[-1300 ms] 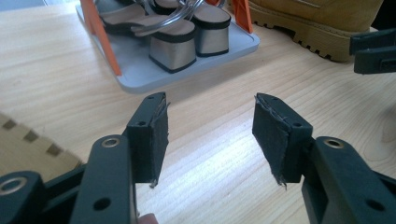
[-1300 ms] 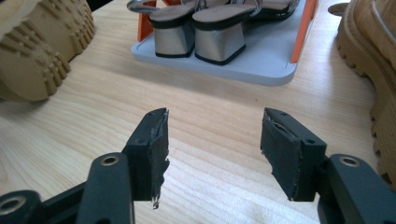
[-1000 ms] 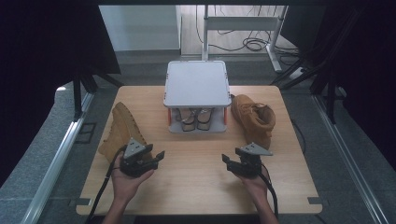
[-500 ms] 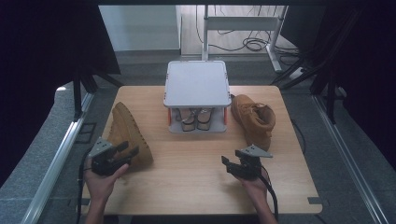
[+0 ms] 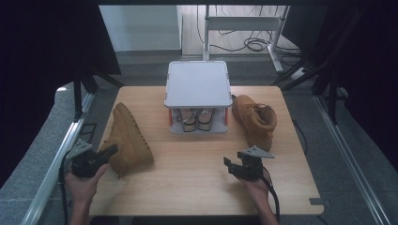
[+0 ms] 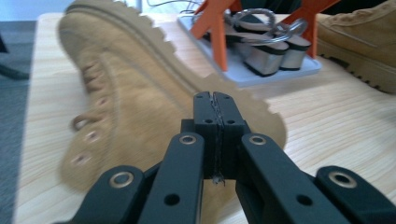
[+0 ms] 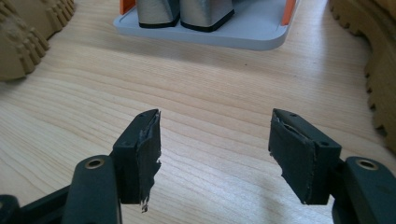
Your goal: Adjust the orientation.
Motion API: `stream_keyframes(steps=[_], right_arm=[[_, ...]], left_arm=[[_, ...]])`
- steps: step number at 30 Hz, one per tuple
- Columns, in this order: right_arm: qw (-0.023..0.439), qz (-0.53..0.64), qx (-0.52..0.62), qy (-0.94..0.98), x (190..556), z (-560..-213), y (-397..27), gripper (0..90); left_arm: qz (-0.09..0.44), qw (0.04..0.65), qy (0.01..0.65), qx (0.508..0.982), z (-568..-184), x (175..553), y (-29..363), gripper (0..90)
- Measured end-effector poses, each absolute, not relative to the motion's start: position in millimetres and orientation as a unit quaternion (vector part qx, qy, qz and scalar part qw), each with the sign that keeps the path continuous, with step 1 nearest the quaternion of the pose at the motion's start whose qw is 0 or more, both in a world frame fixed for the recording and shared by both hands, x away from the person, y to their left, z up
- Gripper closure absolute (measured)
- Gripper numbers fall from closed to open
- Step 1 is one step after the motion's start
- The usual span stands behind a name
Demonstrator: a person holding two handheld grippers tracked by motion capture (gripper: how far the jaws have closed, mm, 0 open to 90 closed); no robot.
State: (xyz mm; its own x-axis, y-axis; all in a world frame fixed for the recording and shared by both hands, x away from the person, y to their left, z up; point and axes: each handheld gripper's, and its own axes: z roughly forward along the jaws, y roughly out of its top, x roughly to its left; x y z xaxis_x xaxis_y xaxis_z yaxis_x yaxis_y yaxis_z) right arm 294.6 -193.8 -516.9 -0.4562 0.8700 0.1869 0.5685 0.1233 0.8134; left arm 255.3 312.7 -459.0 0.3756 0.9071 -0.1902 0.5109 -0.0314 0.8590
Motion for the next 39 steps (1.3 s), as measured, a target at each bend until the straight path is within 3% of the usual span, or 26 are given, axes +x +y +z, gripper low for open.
stream_keyframes(steps=[15, 39], right_arm=[[0.164, 0.45, 0.491, 0.728, 293.5, -514.5, -190.0, 34.7], [0.169, 0.435, 0.496, 0.732, 295.3, -519.6, -191.4, 34.7]], left_arm=[[0.203, 0.425, 0.559, 0.682, -497.6, 235.4, 351.6, 89.8], [0.172, 0.407, 0.556, 0.704, -521.2, 248.3, 335.6, 89.9]])
